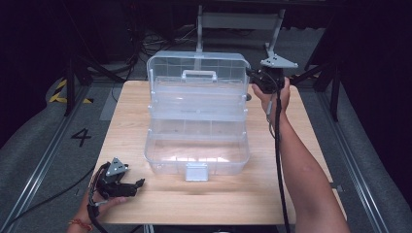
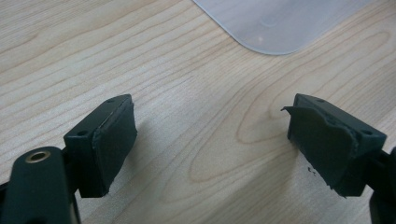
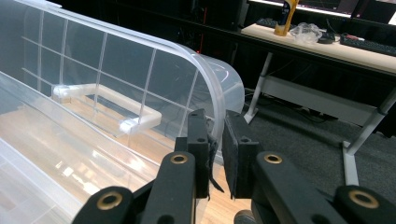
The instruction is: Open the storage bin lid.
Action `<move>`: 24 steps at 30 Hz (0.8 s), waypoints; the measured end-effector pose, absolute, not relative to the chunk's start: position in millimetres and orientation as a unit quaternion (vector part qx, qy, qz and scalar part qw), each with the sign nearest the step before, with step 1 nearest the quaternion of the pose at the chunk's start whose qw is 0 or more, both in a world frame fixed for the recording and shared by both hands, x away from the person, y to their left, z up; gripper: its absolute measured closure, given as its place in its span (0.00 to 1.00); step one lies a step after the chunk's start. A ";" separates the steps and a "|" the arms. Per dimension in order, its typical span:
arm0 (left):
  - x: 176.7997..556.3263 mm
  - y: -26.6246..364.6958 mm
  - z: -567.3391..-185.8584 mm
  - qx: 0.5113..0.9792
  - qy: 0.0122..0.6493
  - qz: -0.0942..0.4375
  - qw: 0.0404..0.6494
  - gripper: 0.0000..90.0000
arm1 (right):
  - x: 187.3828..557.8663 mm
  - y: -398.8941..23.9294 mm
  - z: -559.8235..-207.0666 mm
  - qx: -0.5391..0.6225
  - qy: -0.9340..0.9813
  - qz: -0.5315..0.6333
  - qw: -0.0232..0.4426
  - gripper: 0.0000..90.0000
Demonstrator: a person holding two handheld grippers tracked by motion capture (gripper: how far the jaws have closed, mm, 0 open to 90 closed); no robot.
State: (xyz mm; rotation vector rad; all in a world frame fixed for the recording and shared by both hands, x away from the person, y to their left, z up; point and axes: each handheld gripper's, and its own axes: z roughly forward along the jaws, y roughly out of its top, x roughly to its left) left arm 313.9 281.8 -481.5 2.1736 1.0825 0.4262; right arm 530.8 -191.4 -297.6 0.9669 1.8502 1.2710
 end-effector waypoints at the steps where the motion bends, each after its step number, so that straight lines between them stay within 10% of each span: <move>1: 313.9 281.7 -481.6 0.831 0.415 0.163 0.332 0.18 | 532.1 -191.3 -297.4 0.372 0.713 0.488 0.341 0.91; 24: 313.3 281.1 -481.7 0.830 0.418 0.161 0.333 0.17 | 555.9 -190.2 -303.1 0.389 0.717 0.477 0.326 0.91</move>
